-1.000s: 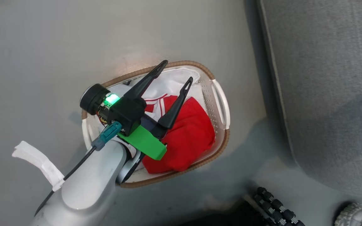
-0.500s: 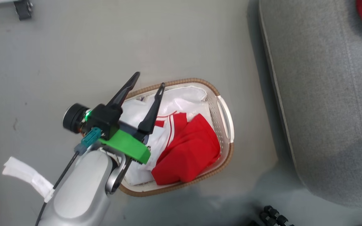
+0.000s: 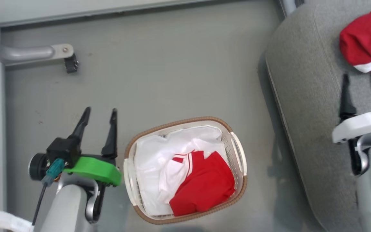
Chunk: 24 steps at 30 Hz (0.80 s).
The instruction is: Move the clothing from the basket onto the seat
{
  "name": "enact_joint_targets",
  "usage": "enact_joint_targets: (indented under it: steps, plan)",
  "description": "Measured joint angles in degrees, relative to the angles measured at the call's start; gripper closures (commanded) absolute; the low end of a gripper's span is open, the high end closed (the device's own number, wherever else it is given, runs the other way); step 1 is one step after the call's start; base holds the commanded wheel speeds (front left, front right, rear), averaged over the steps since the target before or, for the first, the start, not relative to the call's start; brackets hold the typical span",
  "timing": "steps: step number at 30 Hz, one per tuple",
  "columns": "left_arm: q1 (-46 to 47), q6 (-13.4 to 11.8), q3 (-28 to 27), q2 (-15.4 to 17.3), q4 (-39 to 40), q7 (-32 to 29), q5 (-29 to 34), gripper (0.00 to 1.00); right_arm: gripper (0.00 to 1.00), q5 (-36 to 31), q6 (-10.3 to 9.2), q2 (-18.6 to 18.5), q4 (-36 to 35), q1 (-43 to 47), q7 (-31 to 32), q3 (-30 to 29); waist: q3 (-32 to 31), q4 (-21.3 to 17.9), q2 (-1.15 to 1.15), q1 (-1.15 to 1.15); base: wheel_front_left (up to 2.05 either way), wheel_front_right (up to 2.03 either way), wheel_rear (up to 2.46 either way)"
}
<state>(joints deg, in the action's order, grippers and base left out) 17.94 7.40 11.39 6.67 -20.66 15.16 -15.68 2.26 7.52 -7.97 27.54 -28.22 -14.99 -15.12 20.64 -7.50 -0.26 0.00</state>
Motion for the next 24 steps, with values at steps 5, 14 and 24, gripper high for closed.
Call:
enact_joint_targets:
  steps: [5, 14, 24]
  plan:
    - [-2.7, 0.0, -6.9, -1.0, -1.3, 0.0, 2.9, 0.00, 0.00, 2.3, 0.00, 1.7, -2.6, 2.0, 0.0, 6.3, -4.0, 2.4, 0.00, 0.00, 0.00, 0.00, 0.00]
    - [-8.3, 0.0, -14.3, -2.3, -2.2, 0.0, 6.5, 0.00, 0.00, 4.8, 0.00, 3.2, -4.7, 8.8, 0.0, 10.0, -10.4, 6.5, 0.00, 0.00, 0.00, 0.00, 0.00]
    - [-15.6, 0.0, -16.5, -3.5, -1.4, 0.0, 7.8, 0.00, 0.00, 4.8, 0.00, 3.8, -4.6, 18.1, 0.0, 10.6, -17.0, 8.7, 0.00, 0.00, 0.00, 0.00, 0.00]
